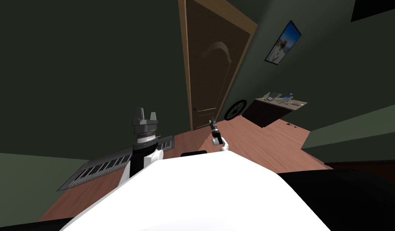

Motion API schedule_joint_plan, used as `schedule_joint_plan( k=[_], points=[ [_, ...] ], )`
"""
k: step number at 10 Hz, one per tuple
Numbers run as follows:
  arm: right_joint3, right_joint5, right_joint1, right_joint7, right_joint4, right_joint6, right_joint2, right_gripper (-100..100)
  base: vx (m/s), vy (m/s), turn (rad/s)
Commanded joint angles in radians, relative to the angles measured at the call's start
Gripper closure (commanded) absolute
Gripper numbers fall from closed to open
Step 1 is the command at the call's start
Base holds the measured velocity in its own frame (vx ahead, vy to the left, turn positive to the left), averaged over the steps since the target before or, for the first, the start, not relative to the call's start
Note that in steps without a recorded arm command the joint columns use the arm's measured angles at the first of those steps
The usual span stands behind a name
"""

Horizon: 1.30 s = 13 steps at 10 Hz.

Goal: Pull the door open

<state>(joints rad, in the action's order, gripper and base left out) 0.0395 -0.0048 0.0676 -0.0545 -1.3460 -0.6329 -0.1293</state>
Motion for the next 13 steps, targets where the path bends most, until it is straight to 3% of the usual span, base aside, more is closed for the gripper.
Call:
schedule_joint_plan(
  k=[1,4,7,13],
  points=[
    [0.002,-0.001,-0.008,-0.005,0.028,-0.006,-0.005,-100,0.056,0.011,0.022],
    [0.013,-0.003,-0.06,-0.016,0.126,-0.014,-0.02,-100,0.08,0.013,0.057],
    [0.017,-0.004,-0.078,-0.02,0.172,-0.016,-0.025,-100,0.057,0.002,0.027],
    [0.037,-0.007,-0.173,-0.042,0.368,-0.03,-0.05,-100,0.095,0.009,0.059]
  ],
)
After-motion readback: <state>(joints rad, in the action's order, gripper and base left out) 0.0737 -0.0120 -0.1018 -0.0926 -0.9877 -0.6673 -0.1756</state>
